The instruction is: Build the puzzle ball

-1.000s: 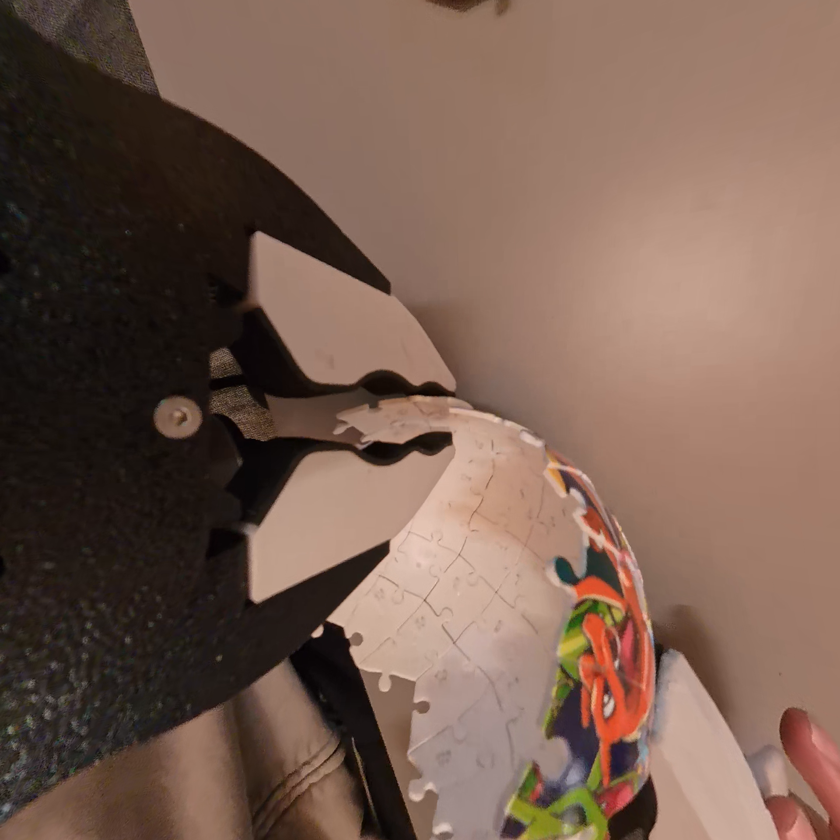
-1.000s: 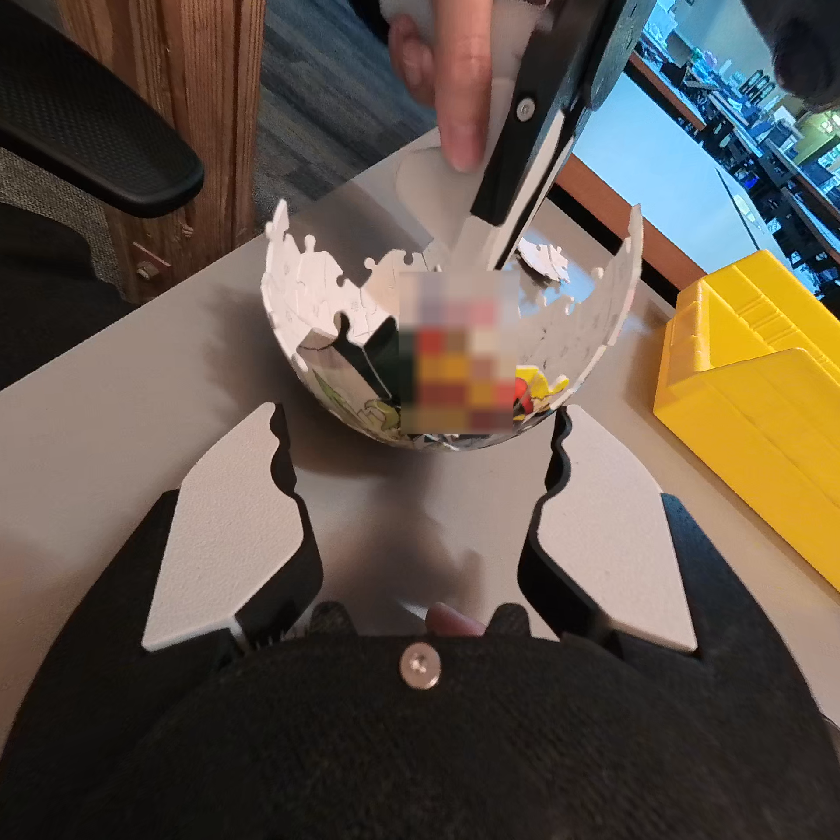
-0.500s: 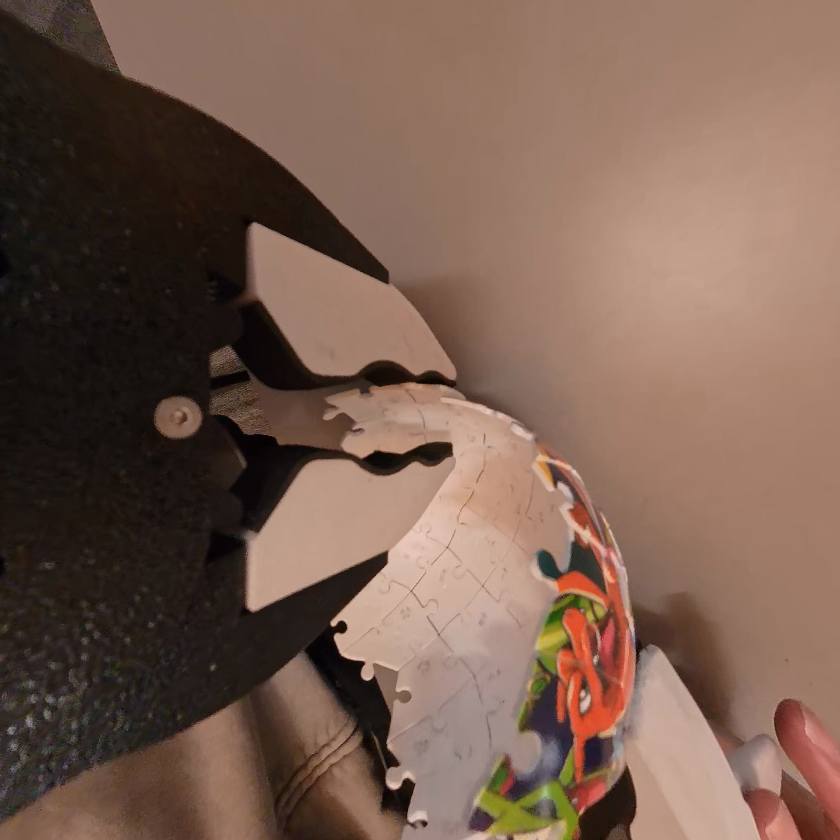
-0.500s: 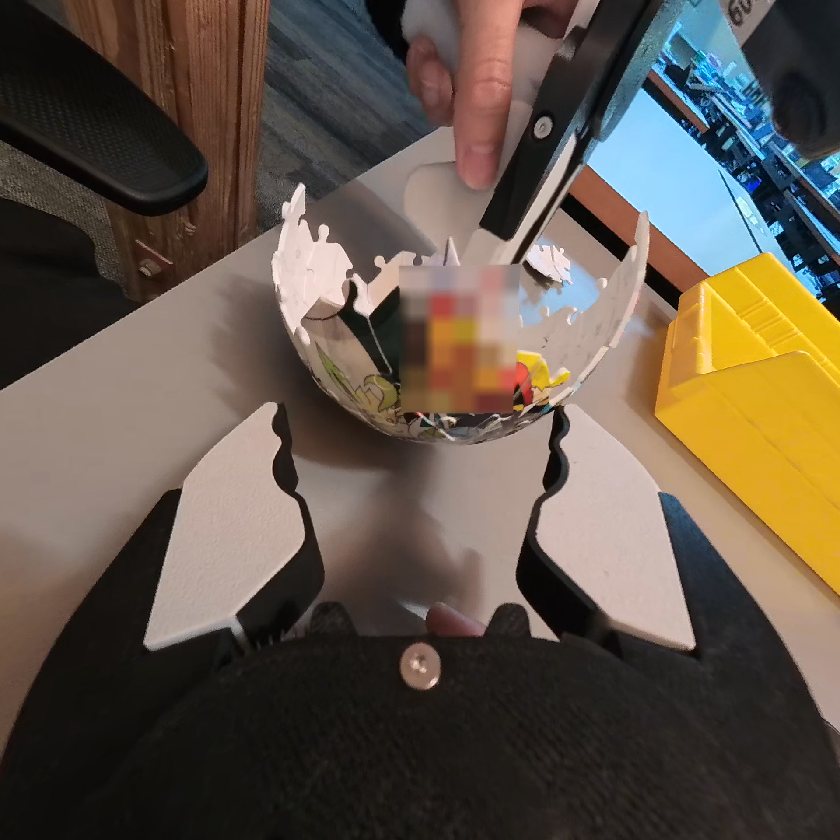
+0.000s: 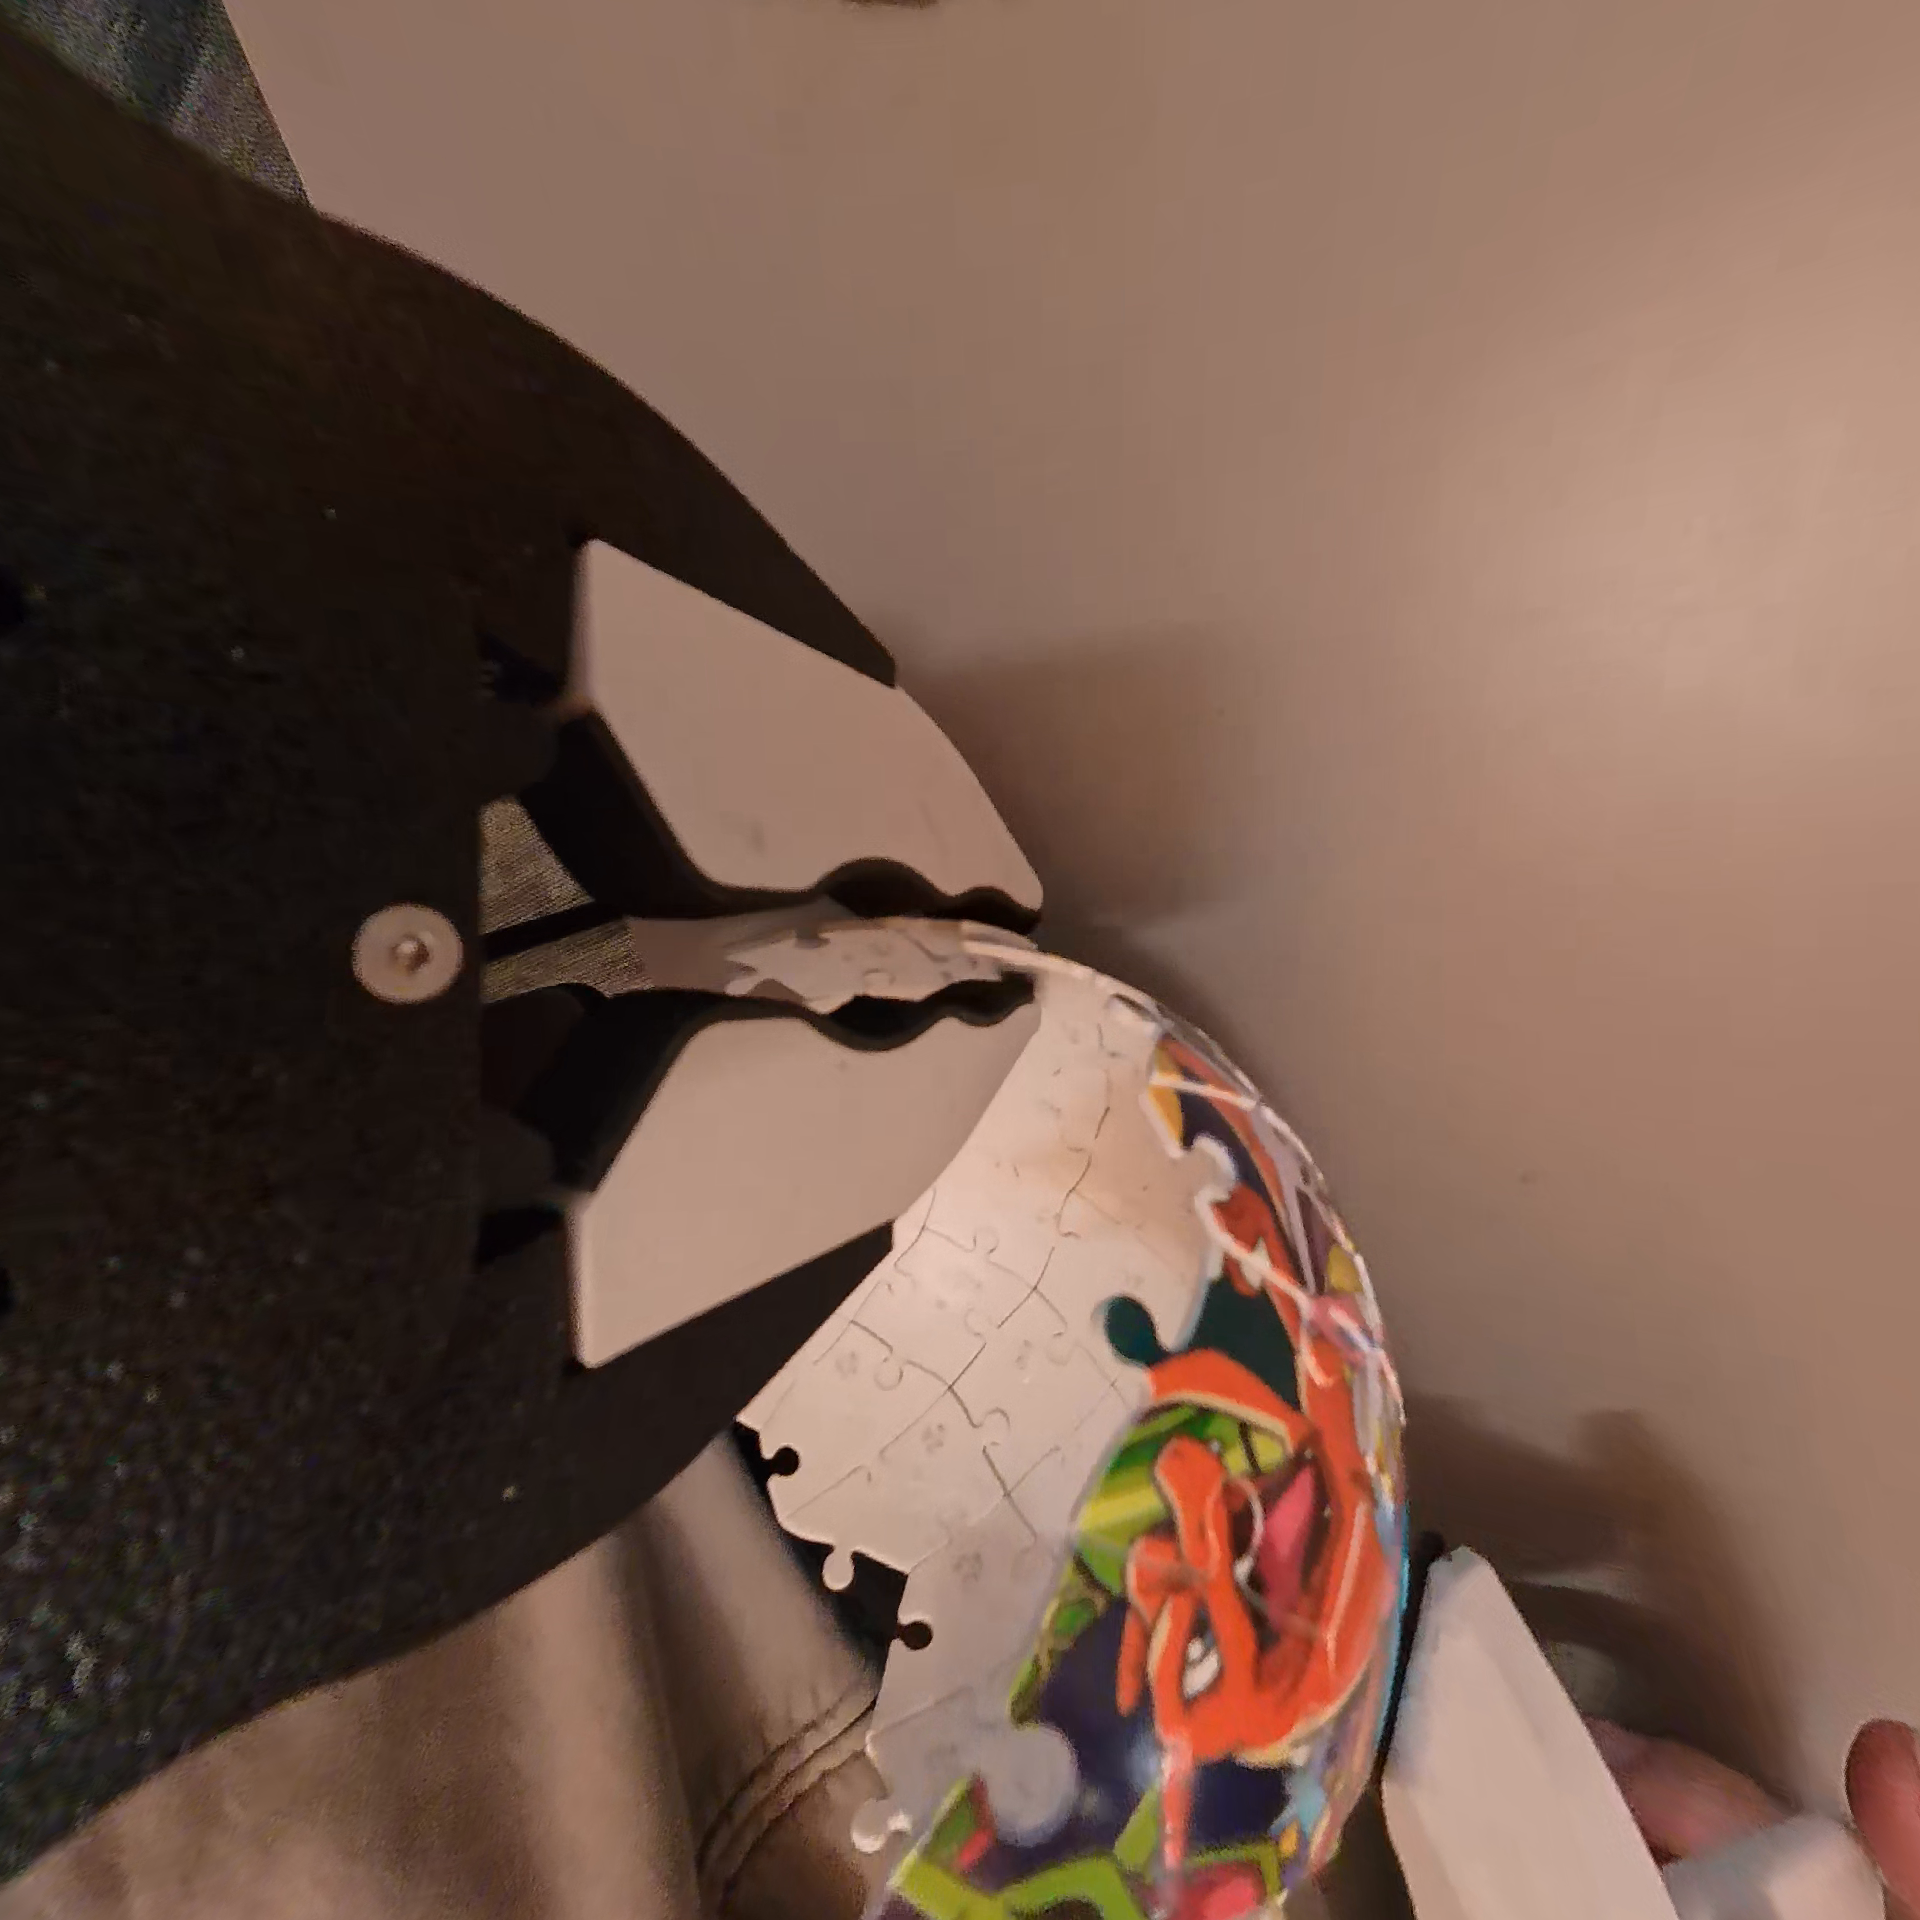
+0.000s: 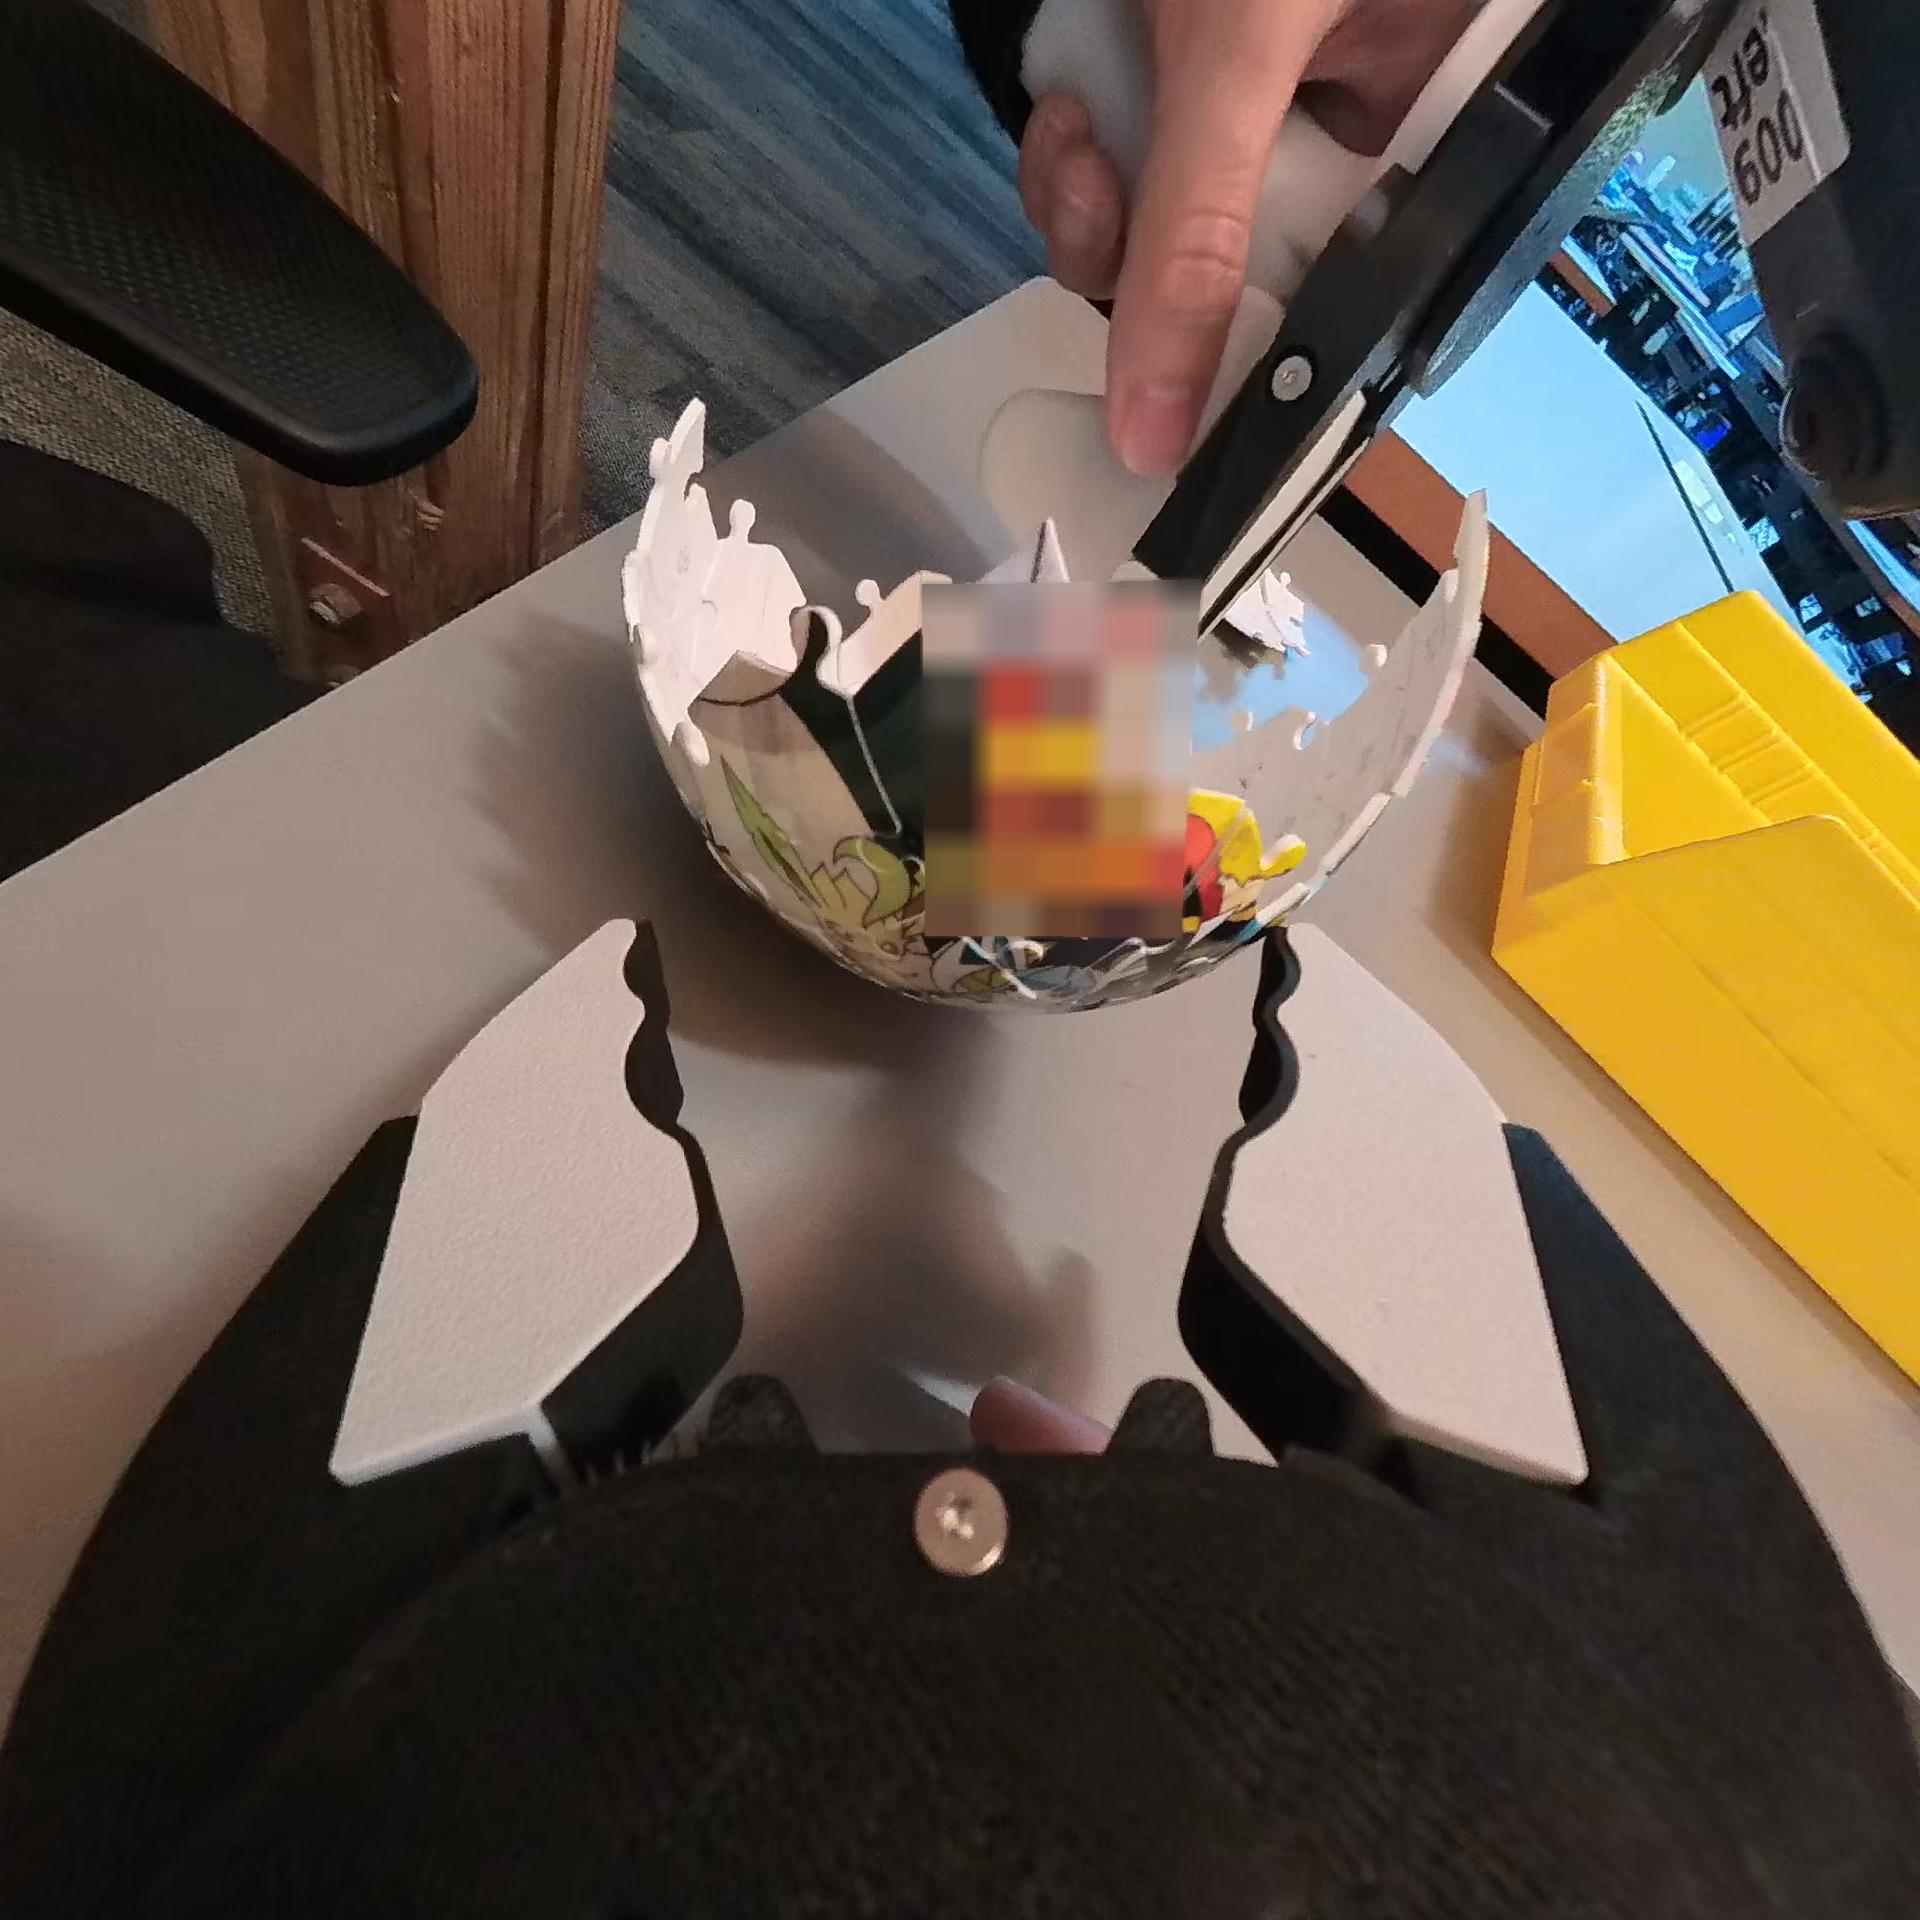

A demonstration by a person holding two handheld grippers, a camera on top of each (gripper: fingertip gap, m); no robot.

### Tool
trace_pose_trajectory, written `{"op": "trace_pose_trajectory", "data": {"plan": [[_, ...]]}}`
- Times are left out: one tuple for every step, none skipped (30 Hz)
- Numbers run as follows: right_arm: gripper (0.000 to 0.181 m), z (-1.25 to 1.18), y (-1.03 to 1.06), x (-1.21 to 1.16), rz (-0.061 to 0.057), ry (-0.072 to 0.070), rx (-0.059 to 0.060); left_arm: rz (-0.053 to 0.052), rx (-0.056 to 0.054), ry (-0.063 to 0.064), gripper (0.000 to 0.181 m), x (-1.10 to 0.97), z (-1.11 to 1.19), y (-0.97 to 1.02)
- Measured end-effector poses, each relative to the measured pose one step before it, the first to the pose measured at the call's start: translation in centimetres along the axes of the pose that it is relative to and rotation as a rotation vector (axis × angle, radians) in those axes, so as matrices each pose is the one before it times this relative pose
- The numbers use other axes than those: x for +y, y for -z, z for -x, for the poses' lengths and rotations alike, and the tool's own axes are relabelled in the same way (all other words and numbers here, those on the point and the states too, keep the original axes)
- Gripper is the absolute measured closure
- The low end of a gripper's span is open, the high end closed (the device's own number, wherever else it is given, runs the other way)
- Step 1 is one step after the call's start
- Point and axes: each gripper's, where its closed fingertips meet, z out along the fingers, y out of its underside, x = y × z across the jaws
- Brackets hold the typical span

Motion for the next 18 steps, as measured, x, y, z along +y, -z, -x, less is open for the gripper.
{"op": "trace_pose_trajectory", "data": {"plan": [[0.074, 0.0, 0.009, 0.002, 0.0002, 0.0003, 0.0003, 0.0021, 0.0035, -0.001, 0.172, 0.005, -0.021, 0.018], [0.074, 0.0, -0.005, -0.006, 0.0, 0.0002, 0.0003, 0.0, 0.0041, -0.0005, 0.173, 0.006, -0.032, 0.016], [0.074, -0.009, 0.0, 0.0, 0.0, 0.0002, 0.0006, -0.0016, 0.005, -0.0003, 0.174, 0.002, -0.028, 0.022], [0.074, -0.009, 0.002, 0.004, 0.0003, -0.0002, 0.0008, -0.0021, 0.0065, -0.0003, 0.174, 0.005, -0.046, 0.02], [0.074, -0.013, 0.009, -0.002, 0.0, -0.0004, 0.0004, -0.0037, 0.0086, -0.003, 0.175, 0.013, -0.083, 0.045], [0.074, -0.023, 0.008, -0.007, -0.0009, -0.0009, 0.001, -0.0061, 0.0083, -0.0002, 0.176, -0.016, -0.054, 0.054], [0.074, -0.042, 0.009, -0.009, -0.0009, -0.002, 0.0017, -0.0082, 0.0074, 0.0008, 0.176, -0.035, -0.043, 0.054], [0.074, -0.04, 0.002, -0.005, -0.0001, -0.0022, 0.0016, -0.0057, 0.0087, 0.0011, 0.177, -0.003, -0.047, 0.057], [0.074, -0.032, -0.001, 0.009, 0.0003, -0.0007, 0.0019, -0.0051, 0.007, -0.0034, 0.177, 0.01, -0.057, 0.062], [0.074, -0.021, -0.009, 0.004, 0.0006, 0.0005, 0.0027, -0.0071, 0.0023, -0.0016, 0.178, -0.019, -0.028, 0.073], [0.074, -0.027, -0.005, 0.012, 0.0012, 0.0009, 0.0029, -0.0067, -0.0027, 0.0017, 0.178, -0.042, 0.016, 0.053], [0.073, -0.015, -0.017, 0.008, 0.0008, 0.002, 0.0022, -0.0076, -0.0113, -0.0032, 0.177, -0.077, 0.076, 0.046], [0.073, 0.018, -0.022, 0.013, 0.0006, 0.003, -0.0005, -0.0074, -0.0182, 0.0026, 0.177, -0.072, 0.135, 0.021], [0.073, 0.046, -0.021, 0.006, 0.001, 0.0034, -0.0015, -0.001, -0.0118, 0.0085, 0.175, 0.001, 0.078, -0.02], [0.073, 0.043, -0.023, 0.006, 0.0015, 0.0032, -0.0007, 0.0036, 0.0054, -0.0038, 0.168, 0.056, -0.173, -0.066], [0.074, 0.017, -0.011, -0.027, -0.0006, 0.0014, -0.0002, 0.0058, 0.0128, -0.0131, 0.164, 0.093, -0.323, -0.098], [0.074, 0.015, 0.0, -0.009, -0.0009, 0.0011, 0.0001, 0.0077, -0.0004, -0.0137, 0.161, 0.117, -0.175, -0.096], [0.074, 0.018, 0.001, -0.009, -0.0002, 0.0007, -0.0008, 0.0142, -0.0054, -0.015, 0.159, 0.216, -0.122, -0.106]]}}
